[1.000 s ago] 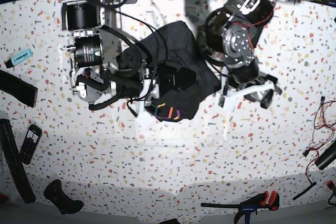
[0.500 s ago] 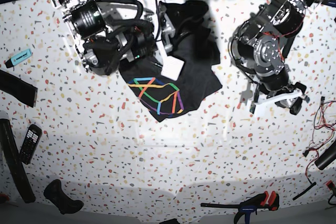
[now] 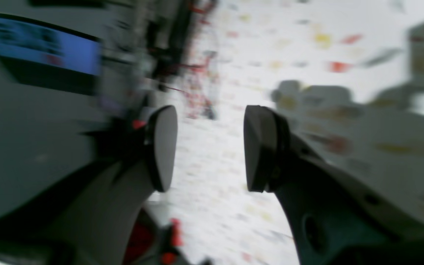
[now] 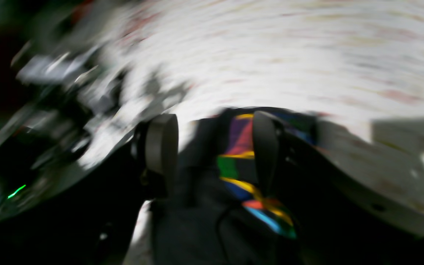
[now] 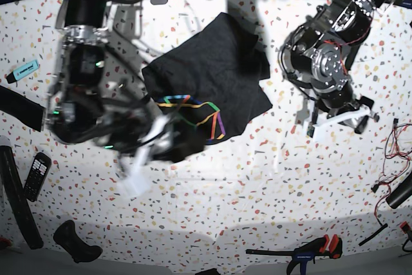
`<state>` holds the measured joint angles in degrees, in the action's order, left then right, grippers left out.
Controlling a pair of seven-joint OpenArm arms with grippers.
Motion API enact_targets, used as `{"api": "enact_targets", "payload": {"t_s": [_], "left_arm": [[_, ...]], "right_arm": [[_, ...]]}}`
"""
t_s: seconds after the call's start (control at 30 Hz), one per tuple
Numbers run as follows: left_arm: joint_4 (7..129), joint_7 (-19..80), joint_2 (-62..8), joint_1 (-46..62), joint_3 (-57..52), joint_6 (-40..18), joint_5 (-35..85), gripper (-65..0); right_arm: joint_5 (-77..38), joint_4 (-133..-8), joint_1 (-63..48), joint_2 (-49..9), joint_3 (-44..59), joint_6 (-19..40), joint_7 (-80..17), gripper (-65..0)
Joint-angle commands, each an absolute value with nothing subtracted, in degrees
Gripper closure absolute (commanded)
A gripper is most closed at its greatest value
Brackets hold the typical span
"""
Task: Fold the T-shirt properly
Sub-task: 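Release the folded bundle and lift the right gripper away, then press the bundle with the left gripper and pull its edge with the right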
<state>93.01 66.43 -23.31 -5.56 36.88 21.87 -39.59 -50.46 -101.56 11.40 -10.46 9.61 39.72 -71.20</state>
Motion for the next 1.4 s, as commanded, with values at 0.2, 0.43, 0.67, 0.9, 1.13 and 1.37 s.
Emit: {"api": "enact_targets", "payload": {"t_s": [0.2, 0.43, 0.67, 0.9, 1.13, 1.37], "left_arm": [[107.0, 63.0, -13.4, -5.2, 36.7, 22.1, -31.1, -27.9], [118.6, 60.4, -2.7, 1.1, 36.9, 17.5, -18.9, -27.9], [118.5, 53.7, -2.3, 7.2, 36.8, 13.5, -13.2, -27.9], [118.5, 51.1, -3.5, 9.6, 36.8, 13.3, -12.6, -27.9], [117.6, 48.4, -3.7, 9.6, 36.8, 11.0, -7.5, -27.9], [106.0, 46.5, -3.7, 7.8, 36.7, 11.1, -10.8, -27.9]], "right_arm": [[-49.8, -102.4, 10.0, -20.0, 12.7, 40.0, -68.8, -31.4], [-41.0, -96.0, 9.4, -19.4, 7.8, 40.0, -59.0, -31.4], [-38.7, -85.0, 9.4, -19.1, -6.5, 40.0, -48.8, -31.4], [-28.9, -80.2, 9.3, -16.5, -13.6, 40.0, -49.0, -31.4], [-27.7, -79.5, 9.4, -17.6, -12.4, 40.0, -50.4, -31.4], [-30.4, -79.5, 9.3, -17.6, -12.4, 40.0, -52.4, -31.4]]}}
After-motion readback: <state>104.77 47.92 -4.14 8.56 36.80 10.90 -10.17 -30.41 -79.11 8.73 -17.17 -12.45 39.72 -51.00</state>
